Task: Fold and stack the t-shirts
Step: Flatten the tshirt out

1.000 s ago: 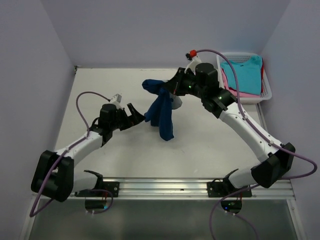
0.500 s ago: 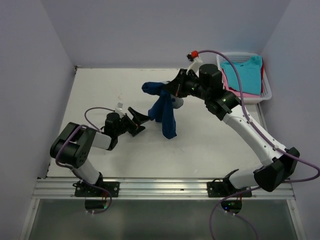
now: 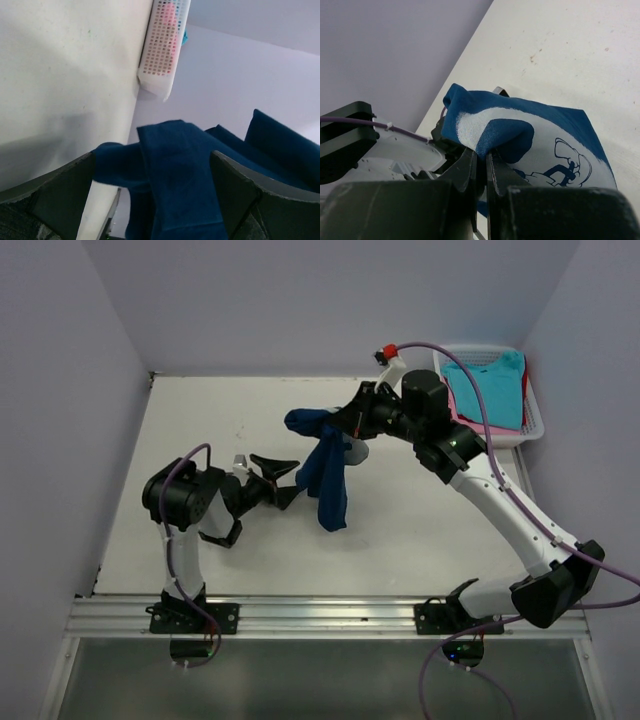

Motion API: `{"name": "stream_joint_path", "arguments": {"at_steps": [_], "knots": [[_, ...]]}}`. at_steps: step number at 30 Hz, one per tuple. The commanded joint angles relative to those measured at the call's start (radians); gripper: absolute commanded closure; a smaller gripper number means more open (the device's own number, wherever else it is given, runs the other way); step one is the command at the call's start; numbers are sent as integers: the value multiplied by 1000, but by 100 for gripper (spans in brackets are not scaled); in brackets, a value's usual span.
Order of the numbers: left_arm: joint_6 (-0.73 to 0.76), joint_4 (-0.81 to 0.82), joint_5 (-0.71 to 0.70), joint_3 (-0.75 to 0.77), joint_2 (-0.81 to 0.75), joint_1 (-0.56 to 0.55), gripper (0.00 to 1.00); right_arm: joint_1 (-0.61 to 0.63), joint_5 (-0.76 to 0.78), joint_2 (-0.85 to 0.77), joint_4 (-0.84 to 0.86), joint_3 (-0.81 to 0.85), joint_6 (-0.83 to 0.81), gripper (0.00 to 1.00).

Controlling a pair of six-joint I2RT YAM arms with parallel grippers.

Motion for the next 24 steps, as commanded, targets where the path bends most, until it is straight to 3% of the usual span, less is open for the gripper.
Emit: {"name": "stream_joint_path", "arguments": {"at_steps": [1, 11, 17, 20, 23, 24], "knots": [[-152, 416, -23, 7, 87, -7, 0, 5, -34, -49, 29, 17, -19, 100], [-204, 416, -33, 94, 70, -13, 0, 5, -42, -59, 26, 2, -15, 100], [-222, 416, -31, 126, 86, -13, 8, 5, -57, -64, 38, -13, -4, 100], [-230, 416, -31, 154, 87, -18, 13, 5, -59, -67, 45, -24, 2, 100], [-238, 417, -31, 176, 78, -21, 25, 6, -59, -67, 54, -36, 8, 100], [-239, 417, -30, 182, 77, -19, 35, 5, -59, -66, 57, -42, 12, 100]]}}
